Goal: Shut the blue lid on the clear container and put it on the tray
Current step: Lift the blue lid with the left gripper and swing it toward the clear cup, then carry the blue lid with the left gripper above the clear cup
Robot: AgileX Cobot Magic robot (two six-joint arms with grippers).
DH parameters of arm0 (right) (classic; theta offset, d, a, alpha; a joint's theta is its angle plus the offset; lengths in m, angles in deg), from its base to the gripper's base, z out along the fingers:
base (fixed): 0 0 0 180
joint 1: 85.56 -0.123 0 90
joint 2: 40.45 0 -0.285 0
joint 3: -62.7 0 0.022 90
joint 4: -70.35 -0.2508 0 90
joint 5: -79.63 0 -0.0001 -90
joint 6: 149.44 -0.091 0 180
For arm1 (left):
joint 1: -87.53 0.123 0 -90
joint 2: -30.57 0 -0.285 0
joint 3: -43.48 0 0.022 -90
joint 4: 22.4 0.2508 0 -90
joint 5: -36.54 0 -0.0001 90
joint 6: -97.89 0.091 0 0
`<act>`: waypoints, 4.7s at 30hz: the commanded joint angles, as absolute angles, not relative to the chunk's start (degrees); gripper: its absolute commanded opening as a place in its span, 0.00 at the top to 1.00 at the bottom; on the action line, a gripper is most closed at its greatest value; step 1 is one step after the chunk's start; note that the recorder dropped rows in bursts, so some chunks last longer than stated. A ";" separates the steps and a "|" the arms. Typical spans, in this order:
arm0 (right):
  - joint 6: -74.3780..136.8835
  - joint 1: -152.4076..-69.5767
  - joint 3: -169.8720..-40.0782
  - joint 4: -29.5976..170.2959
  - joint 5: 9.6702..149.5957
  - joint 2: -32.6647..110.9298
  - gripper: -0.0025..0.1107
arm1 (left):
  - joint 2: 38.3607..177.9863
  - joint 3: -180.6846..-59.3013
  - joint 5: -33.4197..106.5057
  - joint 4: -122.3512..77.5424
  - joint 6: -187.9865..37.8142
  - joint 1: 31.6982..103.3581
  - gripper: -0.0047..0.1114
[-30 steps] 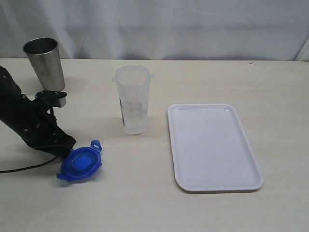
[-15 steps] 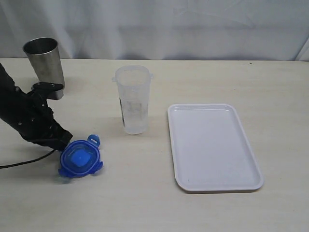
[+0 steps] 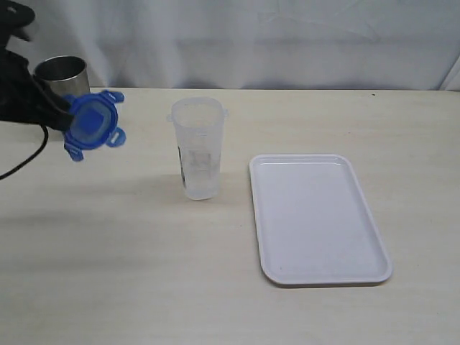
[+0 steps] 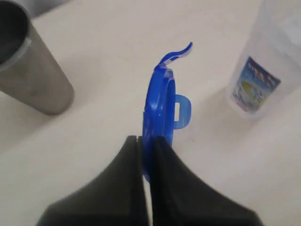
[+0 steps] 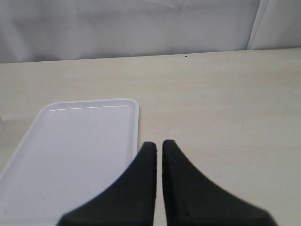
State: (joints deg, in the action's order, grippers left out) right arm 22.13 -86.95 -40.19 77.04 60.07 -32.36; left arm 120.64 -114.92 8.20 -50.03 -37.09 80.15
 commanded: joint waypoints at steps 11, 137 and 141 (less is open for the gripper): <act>21.97 -87.04 -40.08 76.81 60.03 -32.66 0.94 | 114.88 -114.94 39.22 -29.65 -36.73 67.67 0.96; 21.97 -87.04 -40.08 76.81 60.03 -32.66 0.94 | 138.55 -115.36 82.61 -74.58 28.53 43.56 0.96; 21.97 -87.04 -40.08 76.81 60.03 -32.66 0.94 | 138.55 -115.36 82.76 -74.58 30.35 42.84 0.96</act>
